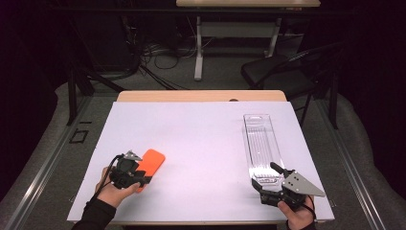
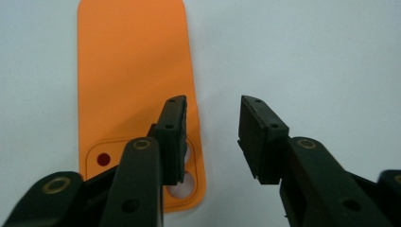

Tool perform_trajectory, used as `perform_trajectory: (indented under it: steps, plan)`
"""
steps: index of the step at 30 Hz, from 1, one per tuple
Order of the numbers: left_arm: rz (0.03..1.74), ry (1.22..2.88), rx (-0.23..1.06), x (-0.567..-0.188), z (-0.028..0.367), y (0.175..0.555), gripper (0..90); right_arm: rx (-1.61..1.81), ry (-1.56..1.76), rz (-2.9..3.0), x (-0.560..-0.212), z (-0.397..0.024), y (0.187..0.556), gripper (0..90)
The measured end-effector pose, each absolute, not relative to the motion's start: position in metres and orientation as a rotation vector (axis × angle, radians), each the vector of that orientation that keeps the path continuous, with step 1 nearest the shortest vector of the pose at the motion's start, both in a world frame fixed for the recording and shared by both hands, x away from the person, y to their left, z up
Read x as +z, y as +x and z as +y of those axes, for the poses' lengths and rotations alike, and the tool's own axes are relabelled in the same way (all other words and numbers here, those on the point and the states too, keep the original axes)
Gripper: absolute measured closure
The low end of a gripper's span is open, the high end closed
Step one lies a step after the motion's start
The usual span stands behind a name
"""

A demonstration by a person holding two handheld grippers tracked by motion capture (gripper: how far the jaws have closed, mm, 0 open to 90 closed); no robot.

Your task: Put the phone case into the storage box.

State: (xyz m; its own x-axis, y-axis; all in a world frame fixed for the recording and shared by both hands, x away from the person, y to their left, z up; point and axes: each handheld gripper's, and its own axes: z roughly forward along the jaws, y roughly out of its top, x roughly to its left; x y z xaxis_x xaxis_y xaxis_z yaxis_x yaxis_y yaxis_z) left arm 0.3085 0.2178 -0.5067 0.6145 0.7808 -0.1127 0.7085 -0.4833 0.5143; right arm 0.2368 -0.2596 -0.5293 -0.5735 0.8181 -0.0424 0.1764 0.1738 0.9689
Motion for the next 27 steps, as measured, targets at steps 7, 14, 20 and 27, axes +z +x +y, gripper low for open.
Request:
perform_trajectory:
  steps: [7,14,20,27]
  plan:
    - [1.188,2.319,0.197,-0.505,0.22,0.311,55.5,1.428,0.937,1.877,-0.529,-0.259,0.237,14.1]
    - [1.238,2.324,0.188,-0.508,0.222,0.316,40.8,1.427,0.934,1.88,-0.529,-0.259,0.237,14.1]
    - [1.26,2.319,0.175,-0.508,0.221,0.322,23.6,1.427,0.933,1.88,-0.53,-0.259,0.237,14.1]
    - [1.278,2.293,0.116,-0.509,0.221,0.328,14.5,1.428,0.933,1.88,-0.53,-0.259,0.237,14.1]
